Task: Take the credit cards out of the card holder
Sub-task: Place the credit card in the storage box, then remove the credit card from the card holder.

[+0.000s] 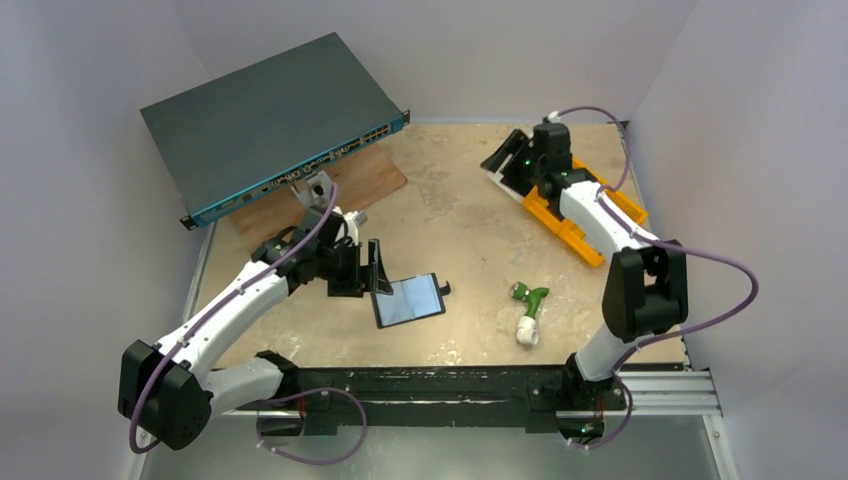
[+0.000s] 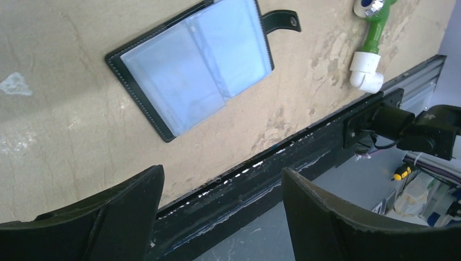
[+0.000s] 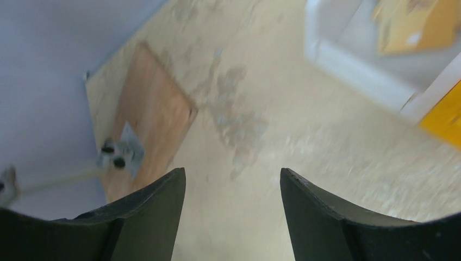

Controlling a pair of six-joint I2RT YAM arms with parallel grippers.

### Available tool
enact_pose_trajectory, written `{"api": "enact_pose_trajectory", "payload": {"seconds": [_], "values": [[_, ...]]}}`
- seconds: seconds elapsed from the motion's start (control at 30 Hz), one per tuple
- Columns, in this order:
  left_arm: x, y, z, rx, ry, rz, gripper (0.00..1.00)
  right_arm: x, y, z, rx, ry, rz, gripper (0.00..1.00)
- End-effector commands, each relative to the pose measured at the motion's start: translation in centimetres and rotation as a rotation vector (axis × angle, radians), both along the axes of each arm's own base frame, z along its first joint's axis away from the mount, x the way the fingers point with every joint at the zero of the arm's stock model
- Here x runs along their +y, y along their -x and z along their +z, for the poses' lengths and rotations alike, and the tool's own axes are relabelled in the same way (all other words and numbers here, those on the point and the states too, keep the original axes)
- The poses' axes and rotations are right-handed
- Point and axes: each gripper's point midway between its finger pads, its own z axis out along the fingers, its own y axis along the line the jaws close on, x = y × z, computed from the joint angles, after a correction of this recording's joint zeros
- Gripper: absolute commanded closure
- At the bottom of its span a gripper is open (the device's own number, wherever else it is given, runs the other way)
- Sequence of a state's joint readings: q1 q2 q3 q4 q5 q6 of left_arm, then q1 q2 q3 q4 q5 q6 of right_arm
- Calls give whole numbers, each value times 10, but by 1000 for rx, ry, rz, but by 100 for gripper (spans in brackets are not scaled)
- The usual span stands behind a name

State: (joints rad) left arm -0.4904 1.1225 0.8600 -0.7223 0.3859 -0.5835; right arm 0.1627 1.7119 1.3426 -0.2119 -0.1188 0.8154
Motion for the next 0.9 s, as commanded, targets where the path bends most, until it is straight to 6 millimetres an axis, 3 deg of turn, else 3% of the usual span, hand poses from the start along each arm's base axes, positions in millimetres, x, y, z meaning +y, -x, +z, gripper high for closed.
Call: {"api": "enact_pose_trajectory", "payload": {"seconds": [0.0,0.07,0.2,0.5,0.6,0.73,0.87], "values": [[11,-5,-7,8,-14,98,22,43,52,-12,18,7,113,36],[14,-5,-13,25,-19,127,23,68,80,-21,34,4,181,37],[18,-3,-21,39,-27,158,25,100,128,-45,109,63,296,38],[44,-9,-37,49,-162,238,28,182,223,-68,121,197,575,40],[46,-11,-41,59,-167,275,28,200,242,-81,120,274,646,42],[49,-14,-44,64,-164,318,29,210,252,-107,150,379,689,46],[48,-15,-46,81,-151,351,29,226,260,-117,145,400,728,48]]}}
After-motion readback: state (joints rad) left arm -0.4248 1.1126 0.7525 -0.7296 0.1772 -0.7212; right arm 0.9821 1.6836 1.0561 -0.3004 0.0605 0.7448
